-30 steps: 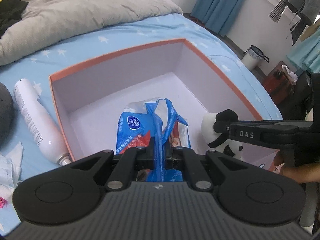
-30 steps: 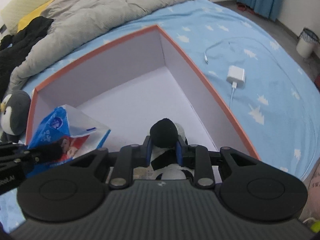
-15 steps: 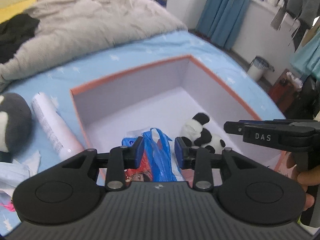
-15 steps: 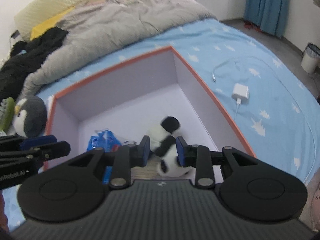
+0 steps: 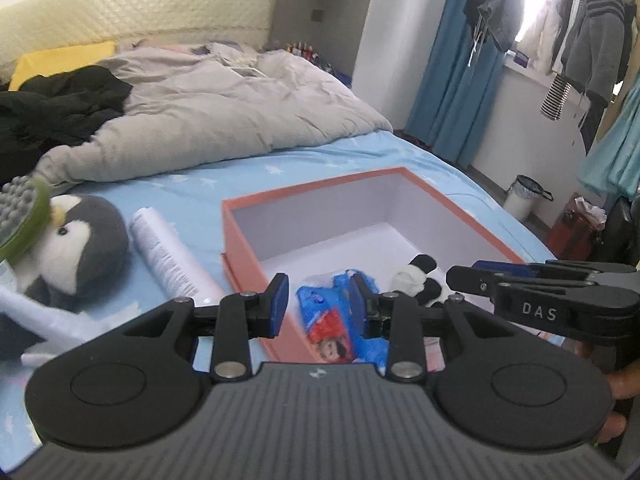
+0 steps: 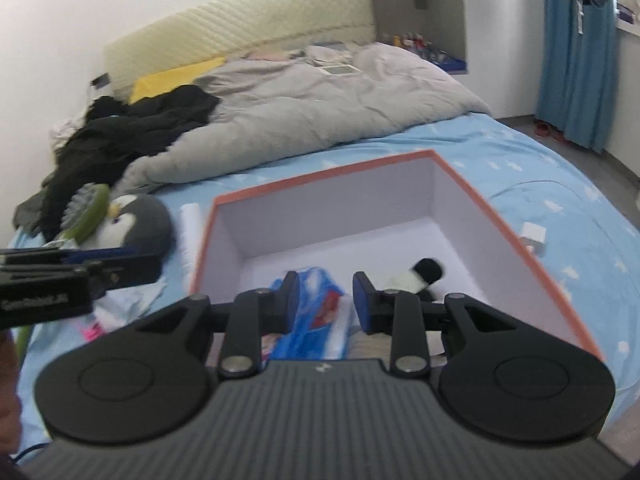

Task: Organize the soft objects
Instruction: 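Move both open grippers from the pink box back over the pile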

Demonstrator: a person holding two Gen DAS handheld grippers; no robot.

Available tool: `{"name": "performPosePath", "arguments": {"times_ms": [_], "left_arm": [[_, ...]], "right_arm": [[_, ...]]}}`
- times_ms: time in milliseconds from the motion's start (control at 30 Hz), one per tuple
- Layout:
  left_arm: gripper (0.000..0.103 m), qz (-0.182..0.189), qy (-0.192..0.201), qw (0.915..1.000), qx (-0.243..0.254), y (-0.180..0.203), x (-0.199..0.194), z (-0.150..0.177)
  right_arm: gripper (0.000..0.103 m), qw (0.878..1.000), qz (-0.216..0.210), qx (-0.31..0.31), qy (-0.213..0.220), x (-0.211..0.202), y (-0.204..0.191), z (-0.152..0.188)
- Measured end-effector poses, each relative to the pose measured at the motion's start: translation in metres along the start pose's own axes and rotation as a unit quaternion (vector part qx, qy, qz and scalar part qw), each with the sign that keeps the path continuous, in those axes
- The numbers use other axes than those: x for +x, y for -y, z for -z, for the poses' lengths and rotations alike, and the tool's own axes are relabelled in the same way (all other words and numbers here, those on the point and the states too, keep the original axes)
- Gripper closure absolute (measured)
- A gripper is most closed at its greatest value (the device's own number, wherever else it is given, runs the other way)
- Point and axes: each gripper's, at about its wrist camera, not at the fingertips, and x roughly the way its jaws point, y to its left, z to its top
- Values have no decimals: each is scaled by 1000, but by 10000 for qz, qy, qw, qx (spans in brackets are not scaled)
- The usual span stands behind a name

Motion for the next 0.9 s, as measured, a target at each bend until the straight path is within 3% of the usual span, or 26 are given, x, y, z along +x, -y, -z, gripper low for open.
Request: {"name": "performPosePath", "arguments": {"times_ms": [500,733,900], "left_arm": [[65,-341,455,9973,-475,-39,-74,71],[65,-583,493,9942,-755,-60,-108,100],[65,-974,467,9902,-884,-77,-126,125]], "right_arm": [[70,9956,-753,-399,400,-42,-63,47],[70,9918,-1029,-608,454,-56,-89,69],[70,9899,-1090,-761,494,-66,-108,82]]}}
